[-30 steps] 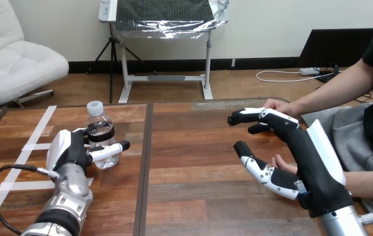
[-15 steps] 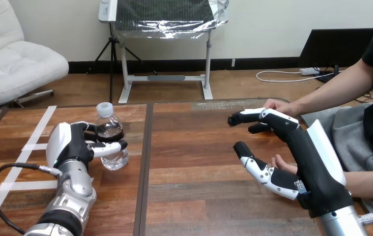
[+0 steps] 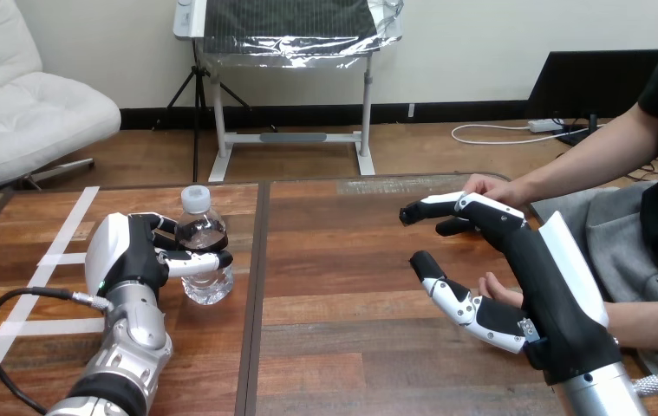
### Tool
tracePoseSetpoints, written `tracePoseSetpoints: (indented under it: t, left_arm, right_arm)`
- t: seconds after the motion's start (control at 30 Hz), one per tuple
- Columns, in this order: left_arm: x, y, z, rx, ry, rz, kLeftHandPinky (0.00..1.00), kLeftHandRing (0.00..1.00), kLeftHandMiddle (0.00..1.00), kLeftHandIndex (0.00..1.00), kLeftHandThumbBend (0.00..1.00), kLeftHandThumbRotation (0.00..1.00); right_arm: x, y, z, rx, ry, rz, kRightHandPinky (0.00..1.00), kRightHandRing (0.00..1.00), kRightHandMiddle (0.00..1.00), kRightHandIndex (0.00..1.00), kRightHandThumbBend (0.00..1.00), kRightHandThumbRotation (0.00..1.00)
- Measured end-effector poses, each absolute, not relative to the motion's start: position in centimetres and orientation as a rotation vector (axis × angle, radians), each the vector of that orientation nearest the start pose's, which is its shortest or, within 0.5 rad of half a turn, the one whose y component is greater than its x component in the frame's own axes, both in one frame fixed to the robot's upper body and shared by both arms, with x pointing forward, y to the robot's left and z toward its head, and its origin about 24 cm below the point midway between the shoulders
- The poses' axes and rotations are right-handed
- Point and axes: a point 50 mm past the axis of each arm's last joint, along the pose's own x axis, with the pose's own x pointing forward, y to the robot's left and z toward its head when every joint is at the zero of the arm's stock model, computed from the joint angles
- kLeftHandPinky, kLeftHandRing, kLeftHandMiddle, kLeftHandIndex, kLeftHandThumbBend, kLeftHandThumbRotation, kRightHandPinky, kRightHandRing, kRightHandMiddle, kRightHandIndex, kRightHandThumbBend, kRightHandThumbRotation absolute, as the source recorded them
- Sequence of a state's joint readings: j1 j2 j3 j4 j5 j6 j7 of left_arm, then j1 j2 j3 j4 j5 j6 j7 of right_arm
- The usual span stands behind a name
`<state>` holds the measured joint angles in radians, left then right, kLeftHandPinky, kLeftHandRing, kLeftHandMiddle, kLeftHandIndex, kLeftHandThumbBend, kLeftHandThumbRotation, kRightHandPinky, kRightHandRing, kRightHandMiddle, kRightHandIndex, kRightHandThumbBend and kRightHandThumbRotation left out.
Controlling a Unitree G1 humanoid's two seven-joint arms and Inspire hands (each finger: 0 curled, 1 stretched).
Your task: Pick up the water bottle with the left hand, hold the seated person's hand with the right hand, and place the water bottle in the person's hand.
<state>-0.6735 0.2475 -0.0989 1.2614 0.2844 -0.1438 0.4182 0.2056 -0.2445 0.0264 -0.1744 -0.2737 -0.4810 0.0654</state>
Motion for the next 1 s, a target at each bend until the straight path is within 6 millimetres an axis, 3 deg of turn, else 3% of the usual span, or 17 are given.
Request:
tracePoseSetpoints:
  t: [1.0]
  left_arm:
    - [32.92,21.03,-0.93,0.662,0.278,0.315,0.42,0.45,0.48,0.52,0.64,0.0]
  right_arm:
    - [20.27,-16.75,7.9,-0.513,-0.423,0.207,0.68,0.74,0.7,0.63,0.36,0.0]
